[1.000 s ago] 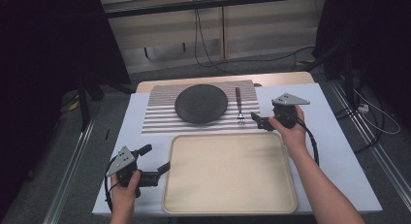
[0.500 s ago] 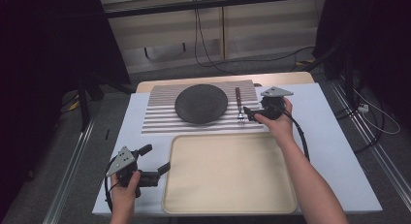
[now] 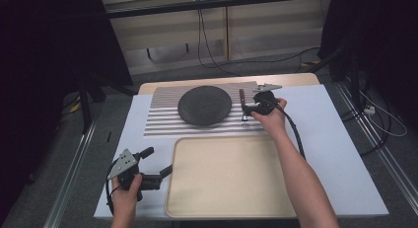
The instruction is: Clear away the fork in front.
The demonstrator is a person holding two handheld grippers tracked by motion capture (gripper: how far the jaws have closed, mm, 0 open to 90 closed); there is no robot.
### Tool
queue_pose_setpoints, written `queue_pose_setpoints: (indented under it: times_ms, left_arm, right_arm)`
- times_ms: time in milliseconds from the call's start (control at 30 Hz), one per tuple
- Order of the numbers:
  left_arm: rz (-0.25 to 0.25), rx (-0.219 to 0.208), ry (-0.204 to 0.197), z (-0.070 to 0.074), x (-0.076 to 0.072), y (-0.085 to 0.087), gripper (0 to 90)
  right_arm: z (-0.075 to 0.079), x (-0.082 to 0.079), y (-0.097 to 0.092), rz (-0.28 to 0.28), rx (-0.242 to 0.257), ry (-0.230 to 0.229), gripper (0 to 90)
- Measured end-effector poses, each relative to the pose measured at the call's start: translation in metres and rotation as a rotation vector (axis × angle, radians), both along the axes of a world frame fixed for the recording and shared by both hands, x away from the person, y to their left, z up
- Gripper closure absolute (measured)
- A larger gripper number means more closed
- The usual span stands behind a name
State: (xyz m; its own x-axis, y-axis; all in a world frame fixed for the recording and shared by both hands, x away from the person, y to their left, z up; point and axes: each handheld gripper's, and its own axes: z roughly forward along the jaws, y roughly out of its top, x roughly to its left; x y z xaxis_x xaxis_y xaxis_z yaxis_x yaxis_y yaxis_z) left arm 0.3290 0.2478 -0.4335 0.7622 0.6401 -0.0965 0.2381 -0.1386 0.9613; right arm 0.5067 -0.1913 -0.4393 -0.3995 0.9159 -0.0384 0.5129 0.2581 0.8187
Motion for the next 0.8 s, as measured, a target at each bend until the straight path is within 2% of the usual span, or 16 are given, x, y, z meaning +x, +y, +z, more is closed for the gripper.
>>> queue_pose_setpoints:
  times_ms: [100, 167, 233, 367, 400, 500, 600, 667, 800]
  left_arm:
    - [0.000, 0.003, -0.001, 0.000, 0.000, 0.000, 1.7]
    - [0.003, 0.005, 0.005, -0.001, 0.000, 0.000, 1.7]
    - [0.005, 0.006, 0.004, -0.001, 0.000, 0.000, 1.8]
    - [0.006, 0.008, 0.010, -0.003, 0.001, 0.001, 1.8]
    - [0.009, 0.015, 0.012, -0.003, 0.001, 0.001, 1.8]
    - [0.008, 0.016, 0.010, -0.003, 0.001, 0.001, 1.9]
    - [0.018, 0.012, 0.015, -0.004, 0.002, 0.001, 1.9]
    - [0.012, 0.023, 0.009, -0.004, 0.003, 0.001, 1.9]
    - [0.013, 0.030, 0.011, -0.004, 0.003, 0.001, 1.9]
  right_arm:
    - [-0.002, 0.005, 0.002, -0.010, 0.003, 0.010, 35.2]
    - [-0.004, 0.011, 0.004, -0.017, -0.005, 0.027, 41.8]
    - [-0.005, 0.016, 0.007, -0.016, 0.021, 0.041, 43.7]
    - [-0.009, 0.024, 0.013, -0.016, 0.014, 0.054, 51.0]
    - [-0.011, 0.027, 0.015, -0.011, 0.016, 0.077, 54.3]
    - [-0.016, 0.032, 0.020, -0.013, -0.017, 0.099, 57.6]
    - [-0.020, 0.037, 0.020, -0.030, 0.005, 0.109, 62.5]
    - [-0.022, 0.040, 0.020, -0.044, -0.009, 0.118, 64.0]
    - [-0.023, 0.043, 0.019, -0.030, 0.013, 0.155, 72.0]
